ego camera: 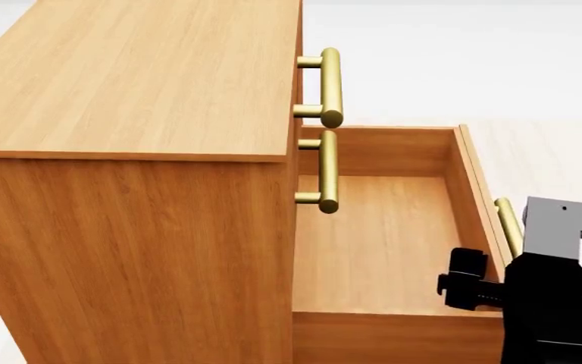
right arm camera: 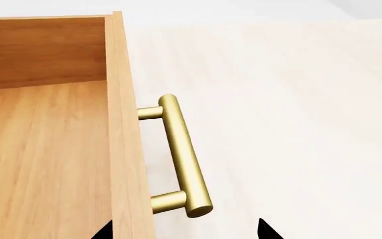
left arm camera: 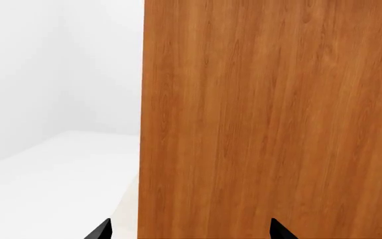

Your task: Put the bowl in the bottom drawer of the cabinet and close it.

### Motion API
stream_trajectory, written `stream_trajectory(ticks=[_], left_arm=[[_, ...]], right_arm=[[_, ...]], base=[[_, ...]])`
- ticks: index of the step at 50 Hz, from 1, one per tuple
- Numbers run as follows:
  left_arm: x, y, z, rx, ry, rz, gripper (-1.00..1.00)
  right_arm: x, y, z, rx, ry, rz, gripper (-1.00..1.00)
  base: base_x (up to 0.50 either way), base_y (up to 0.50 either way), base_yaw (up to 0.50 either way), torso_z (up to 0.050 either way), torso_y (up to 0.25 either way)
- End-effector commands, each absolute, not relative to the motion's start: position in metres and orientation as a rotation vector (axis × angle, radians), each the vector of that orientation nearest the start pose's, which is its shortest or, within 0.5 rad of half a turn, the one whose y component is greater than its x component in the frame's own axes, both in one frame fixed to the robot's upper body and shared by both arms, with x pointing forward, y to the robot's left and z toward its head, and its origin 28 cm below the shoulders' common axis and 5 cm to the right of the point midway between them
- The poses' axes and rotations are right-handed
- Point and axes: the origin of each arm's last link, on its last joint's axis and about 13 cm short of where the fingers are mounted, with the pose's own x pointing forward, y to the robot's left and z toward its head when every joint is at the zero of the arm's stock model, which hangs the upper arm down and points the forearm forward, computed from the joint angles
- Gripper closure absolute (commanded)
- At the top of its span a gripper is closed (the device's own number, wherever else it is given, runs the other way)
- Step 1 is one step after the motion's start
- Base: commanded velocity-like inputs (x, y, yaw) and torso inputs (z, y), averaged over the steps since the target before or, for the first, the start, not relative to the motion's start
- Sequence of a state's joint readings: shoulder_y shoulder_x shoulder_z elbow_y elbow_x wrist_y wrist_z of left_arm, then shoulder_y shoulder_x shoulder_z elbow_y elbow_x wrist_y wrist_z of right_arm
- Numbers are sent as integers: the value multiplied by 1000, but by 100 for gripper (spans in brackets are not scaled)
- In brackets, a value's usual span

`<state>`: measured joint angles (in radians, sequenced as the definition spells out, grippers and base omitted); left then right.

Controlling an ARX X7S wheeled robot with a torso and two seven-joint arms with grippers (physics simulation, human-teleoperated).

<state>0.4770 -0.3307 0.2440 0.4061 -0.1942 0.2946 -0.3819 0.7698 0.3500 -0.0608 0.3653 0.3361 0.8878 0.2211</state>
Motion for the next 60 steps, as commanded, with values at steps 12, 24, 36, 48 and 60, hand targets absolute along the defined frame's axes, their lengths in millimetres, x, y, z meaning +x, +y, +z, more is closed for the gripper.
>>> stream_trajectory(ticks=[12,24,36,48,60], left_arm=[[98,211,39,-73,-134,39,-100],[97,211,40,-71,-134,39,-100],[98,211,39,-73,-135,40,-100],[98,211,40,-75,-134,39,-100],[98,211,39,-84,-141,27,-100]], right_arm=[[335,-207,114,-60,494,-353,-100],[328,-198,127,25,426,-191,-100],[321,-193,132,36,440,-66,-100],[313,-195,151,17,353,-88,-100],[300,-198,172,17,271,-127,-100]], base=[[0,0,0,0,0],[0,0,0,0,0],[0,0,0,0,0],[0,0,0,0,0],[0,0,0,0,0]])
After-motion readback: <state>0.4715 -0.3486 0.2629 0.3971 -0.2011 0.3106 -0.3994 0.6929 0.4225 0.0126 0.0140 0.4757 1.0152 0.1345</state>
